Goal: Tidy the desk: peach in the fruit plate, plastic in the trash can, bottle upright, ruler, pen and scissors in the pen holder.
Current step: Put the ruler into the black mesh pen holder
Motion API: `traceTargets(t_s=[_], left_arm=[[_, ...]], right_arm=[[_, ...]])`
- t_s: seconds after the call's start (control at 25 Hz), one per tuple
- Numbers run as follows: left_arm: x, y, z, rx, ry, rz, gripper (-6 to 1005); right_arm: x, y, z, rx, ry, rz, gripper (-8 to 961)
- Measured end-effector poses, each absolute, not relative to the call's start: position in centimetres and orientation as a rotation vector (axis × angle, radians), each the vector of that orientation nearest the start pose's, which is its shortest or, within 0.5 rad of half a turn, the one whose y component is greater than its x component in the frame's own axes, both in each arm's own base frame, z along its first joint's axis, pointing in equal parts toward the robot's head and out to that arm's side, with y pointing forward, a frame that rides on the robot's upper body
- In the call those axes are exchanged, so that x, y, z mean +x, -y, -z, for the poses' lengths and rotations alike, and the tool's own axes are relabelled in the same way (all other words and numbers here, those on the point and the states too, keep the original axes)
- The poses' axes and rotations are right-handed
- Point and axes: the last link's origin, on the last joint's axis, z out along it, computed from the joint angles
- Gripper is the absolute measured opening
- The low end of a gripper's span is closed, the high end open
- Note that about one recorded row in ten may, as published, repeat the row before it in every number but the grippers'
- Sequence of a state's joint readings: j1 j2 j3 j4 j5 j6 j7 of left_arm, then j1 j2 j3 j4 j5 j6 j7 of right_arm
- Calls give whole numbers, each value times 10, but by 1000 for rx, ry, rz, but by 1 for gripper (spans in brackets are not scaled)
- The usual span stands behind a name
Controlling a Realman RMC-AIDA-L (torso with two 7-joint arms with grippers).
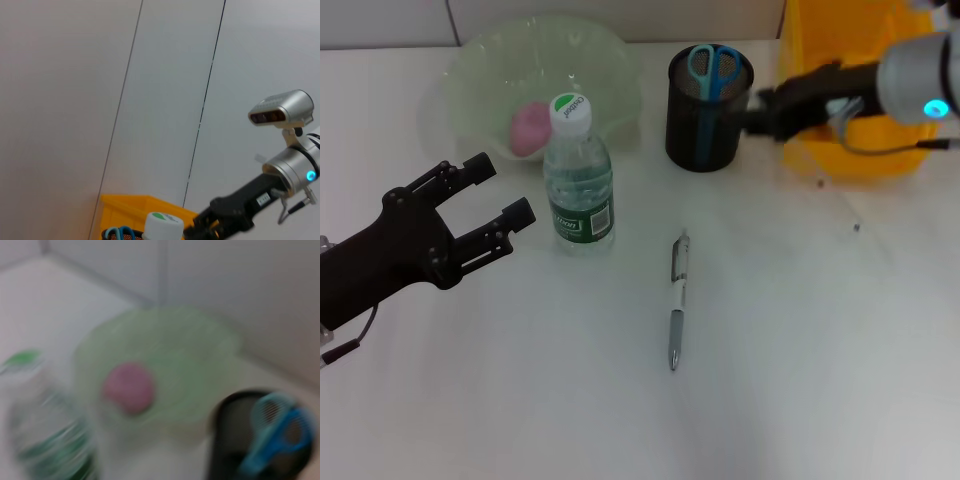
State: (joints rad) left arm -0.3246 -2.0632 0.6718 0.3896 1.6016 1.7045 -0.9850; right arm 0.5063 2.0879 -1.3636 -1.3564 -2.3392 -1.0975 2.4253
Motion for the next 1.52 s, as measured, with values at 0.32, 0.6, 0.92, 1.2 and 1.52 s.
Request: traceTargets(t_s=[0.32,0.6,0.92,1.2,1.52], left_arm=[[-296,-265,-4,-2363,523,1157,799],[-295,-266,-4,-2364,529,1158,799],[-294,-269,-3,-2363,531,1151,799],[-294,-270,-3,-2359,532,1150,799],[-293,-274,0,-2351,525,1136,798]], right_arm=[[160,-413,-42,-2237,-715,-608,378],[150,-426,-37,-2140,-641,-958,383],[156,-438,-18,-2059,-589,-1099,393],[174,-433,-7,-2010,-529,-1127,402],[180,-432,3,-2015,-558,-1111,412]])
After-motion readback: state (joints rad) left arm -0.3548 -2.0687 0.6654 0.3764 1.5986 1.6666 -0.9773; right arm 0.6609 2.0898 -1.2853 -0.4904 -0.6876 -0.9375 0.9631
